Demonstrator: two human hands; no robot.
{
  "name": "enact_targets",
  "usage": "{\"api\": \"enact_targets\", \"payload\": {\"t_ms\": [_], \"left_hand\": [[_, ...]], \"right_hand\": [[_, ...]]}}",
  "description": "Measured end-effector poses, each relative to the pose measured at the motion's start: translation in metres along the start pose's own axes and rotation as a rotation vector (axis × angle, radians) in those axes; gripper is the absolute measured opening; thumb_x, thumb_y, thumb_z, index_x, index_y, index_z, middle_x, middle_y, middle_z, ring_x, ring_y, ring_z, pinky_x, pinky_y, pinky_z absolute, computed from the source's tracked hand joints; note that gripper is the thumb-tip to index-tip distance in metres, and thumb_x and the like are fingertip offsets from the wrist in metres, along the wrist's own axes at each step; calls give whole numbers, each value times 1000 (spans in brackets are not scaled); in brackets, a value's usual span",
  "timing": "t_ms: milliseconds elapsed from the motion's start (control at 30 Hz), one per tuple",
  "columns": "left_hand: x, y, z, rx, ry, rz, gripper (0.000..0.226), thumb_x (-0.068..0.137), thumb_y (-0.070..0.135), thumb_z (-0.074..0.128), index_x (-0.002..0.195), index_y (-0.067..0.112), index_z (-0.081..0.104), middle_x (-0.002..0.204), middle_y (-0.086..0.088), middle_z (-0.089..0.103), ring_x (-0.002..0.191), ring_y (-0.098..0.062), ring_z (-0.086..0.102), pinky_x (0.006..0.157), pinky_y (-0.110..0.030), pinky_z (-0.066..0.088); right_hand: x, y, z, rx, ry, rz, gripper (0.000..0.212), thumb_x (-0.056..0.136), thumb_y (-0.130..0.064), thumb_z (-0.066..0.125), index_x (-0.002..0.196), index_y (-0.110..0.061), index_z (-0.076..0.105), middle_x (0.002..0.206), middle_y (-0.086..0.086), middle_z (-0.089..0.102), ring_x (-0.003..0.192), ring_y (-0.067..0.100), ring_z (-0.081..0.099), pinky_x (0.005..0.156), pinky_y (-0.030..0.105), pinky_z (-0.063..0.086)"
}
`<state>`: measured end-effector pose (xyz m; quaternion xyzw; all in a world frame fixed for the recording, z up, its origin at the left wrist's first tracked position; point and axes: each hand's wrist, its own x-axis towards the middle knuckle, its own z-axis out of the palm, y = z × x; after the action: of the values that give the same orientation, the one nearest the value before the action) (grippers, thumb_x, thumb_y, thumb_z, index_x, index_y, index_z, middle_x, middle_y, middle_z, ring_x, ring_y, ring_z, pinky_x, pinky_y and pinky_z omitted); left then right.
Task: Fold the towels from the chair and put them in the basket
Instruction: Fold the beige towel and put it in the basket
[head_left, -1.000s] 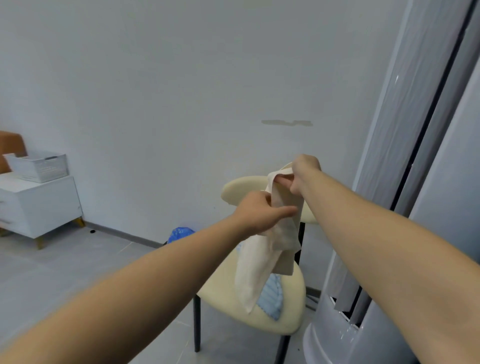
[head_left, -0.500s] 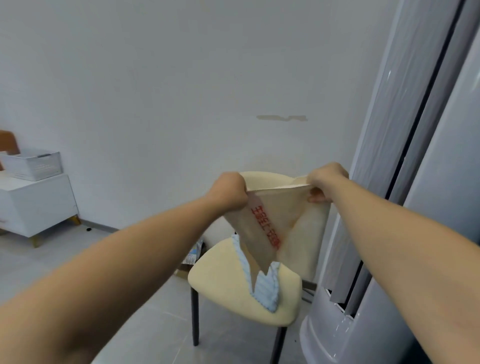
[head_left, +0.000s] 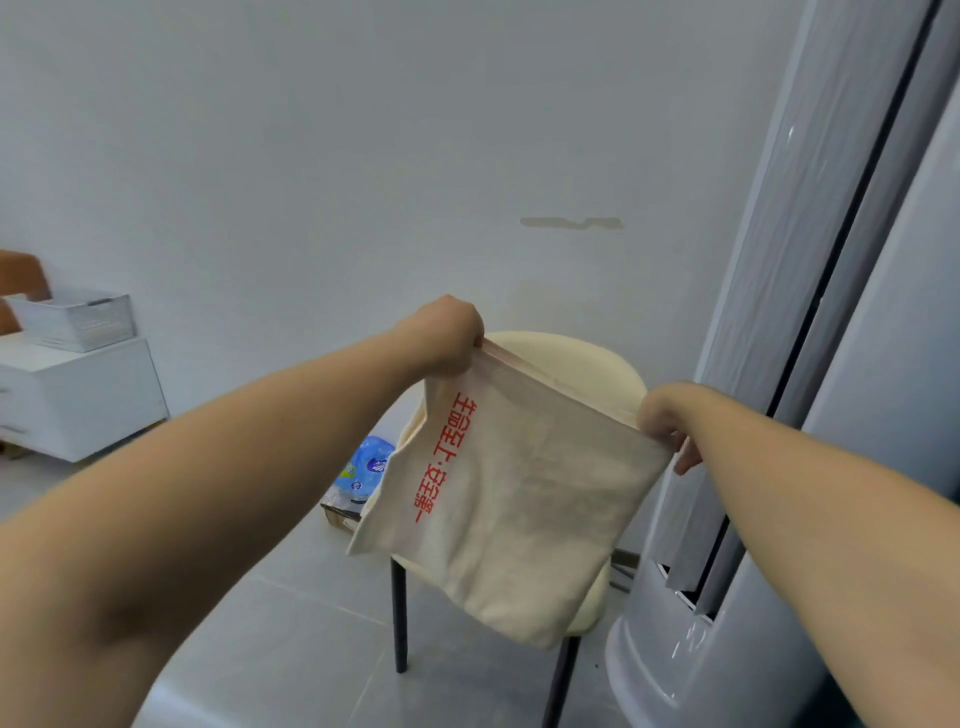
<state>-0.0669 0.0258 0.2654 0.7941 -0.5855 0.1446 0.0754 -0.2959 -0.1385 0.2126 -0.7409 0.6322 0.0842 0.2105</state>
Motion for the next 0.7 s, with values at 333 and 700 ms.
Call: {"api": "enact_targets", "payload": {"t_ms": [333, 700], "left_hand": [[-15, -28, 17, 77, -59, 22, 30, 91, 6, 42, 111, 18, 61, 107, -4, 60, 100, -27, 59, 83, -39, 53], [-15, -31, 15, -151, 25, 37, 23, 97, 14, 47, 105, 11, 68, 103, -5, 66, 98, -25, 58, 82, -34, 48]], "right_hand": [[23, -6, 1, 253, -40, 55, 8, 92, 0, 65, 91, 4, 59, 102, 24, 61, 85, 45, 65, 22, 35, 41], [8, 7, 4, 197, -62, 58, 14, 94, -8, 64, 93, 6, 62, 86, 23, 66, 68, 37, 65, 35, 39, 53]]}}
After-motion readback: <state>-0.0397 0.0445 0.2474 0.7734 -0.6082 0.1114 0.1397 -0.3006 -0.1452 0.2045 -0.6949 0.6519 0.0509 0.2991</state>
